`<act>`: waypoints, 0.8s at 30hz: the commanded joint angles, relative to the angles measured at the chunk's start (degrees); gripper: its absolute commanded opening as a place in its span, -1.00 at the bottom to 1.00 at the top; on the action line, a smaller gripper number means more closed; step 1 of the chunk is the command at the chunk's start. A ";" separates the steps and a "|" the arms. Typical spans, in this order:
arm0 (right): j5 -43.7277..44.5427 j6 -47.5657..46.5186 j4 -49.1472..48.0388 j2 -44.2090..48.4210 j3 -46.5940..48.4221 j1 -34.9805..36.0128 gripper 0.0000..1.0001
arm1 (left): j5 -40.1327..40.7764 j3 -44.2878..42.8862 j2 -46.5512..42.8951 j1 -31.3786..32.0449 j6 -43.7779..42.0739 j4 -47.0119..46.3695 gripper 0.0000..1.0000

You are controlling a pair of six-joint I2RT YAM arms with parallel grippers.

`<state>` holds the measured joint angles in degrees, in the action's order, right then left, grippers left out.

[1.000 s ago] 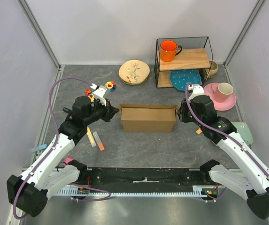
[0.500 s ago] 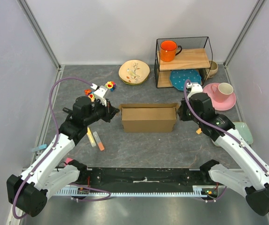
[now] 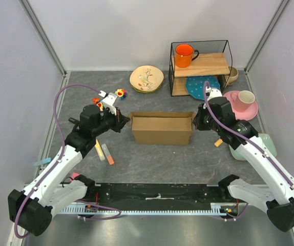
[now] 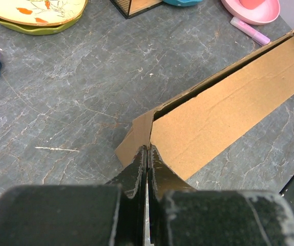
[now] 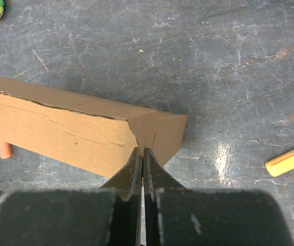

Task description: Fold the paper box

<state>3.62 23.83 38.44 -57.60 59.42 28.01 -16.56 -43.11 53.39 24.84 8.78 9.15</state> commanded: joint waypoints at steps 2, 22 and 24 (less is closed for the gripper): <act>-2.03 2.97 -1.17 -0.67 3.42 0.03 -1.00 | 0.38 -0.48 0.58 0.03 0.19 -1.50 -0.96; -7.04 7.45 -0.73 -2.95 4.39 -1.38 -1.00 | 5.92 -1.62 1.72 2.93 -4.20 0.61 -0.97; -7.66 7.63 -0.73 -3.30 4.57 -1.81 -1.00 | 6.27 -1.62 1.90 3.11 -4.47 0.70 -0.96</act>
<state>0.25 28.99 40.05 -60.42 60.93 26.79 -11.44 -43.44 54.30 26.87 7.18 8.40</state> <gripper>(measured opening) 0.010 0.025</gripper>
